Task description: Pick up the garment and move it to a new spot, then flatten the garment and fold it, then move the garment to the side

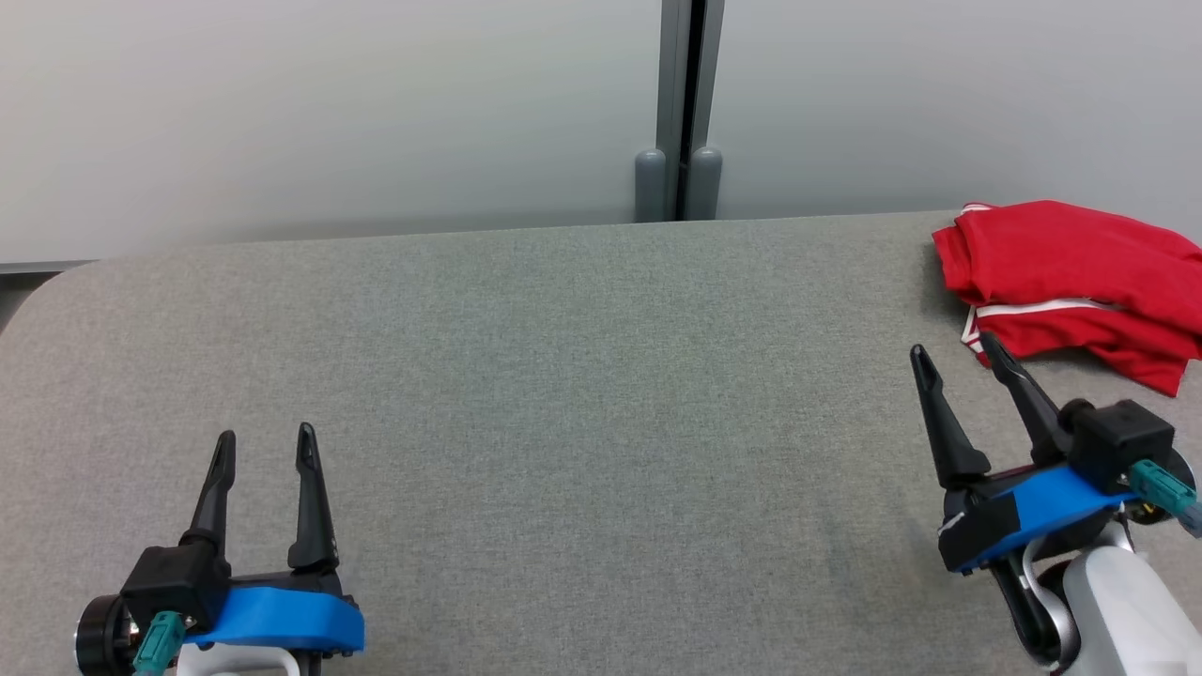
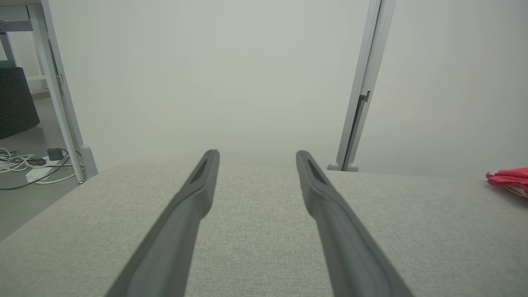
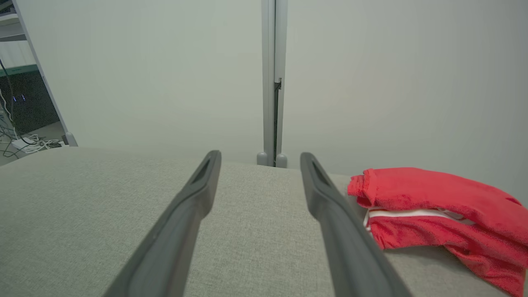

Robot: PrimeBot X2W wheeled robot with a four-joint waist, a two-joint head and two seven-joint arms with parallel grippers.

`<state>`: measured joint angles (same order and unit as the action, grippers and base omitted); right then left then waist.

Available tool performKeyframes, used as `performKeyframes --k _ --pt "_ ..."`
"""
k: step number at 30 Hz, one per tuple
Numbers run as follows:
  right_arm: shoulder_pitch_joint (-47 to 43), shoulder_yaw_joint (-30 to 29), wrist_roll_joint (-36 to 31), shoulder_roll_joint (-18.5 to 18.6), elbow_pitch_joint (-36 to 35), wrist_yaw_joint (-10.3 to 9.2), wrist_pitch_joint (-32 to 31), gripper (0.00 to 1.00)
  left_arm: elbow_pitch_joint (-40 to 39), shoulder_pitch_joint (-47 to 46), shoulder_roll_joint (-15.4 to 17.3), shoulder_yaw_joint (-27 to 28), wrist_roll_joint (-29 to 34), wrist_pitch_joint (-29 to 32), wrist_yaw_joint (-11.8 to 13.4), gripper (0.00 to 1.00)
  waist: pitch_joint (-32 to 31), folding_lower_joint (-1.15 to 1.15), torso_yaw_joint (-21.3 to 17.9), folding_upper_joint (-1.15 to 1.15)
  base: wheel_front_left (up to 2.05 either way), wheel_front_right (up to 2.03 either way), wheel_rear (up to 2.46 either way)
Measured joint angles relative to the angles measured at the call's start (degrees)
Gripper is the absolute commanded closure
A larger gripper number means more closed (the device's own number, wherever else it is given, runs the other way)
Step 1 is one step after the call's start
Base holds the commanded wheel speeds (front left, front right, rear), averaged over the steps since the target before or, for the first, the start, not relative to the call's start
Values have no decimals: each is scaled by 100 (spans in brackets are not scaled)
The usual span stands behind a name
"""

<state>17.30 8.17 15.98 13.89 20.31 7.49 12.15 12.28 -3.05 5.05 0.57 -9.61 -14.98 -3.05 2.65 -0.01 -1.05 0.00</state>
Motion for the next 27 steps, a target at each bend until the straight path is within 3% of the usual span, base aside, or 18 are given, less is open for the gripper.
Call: performKeyframes --k 13,19,27 --pt "-1396 -920 -456 -670 -1733 0 -544 0 -76 62 35 -81 -41 81 56 0 -16 1 32 0 0 0 0" --pt "-1600 -1077 -622 -865 -1967 -1 -630 0 -124 60 37 -120 -54 127 98 0 2 1 78 0 0 0 0" --pt "-1546 -1103 -688 -994 -1761 0 -594 0 -111 34 43 -164 -97 129 105 0 52 1 111 0 0 0 0"
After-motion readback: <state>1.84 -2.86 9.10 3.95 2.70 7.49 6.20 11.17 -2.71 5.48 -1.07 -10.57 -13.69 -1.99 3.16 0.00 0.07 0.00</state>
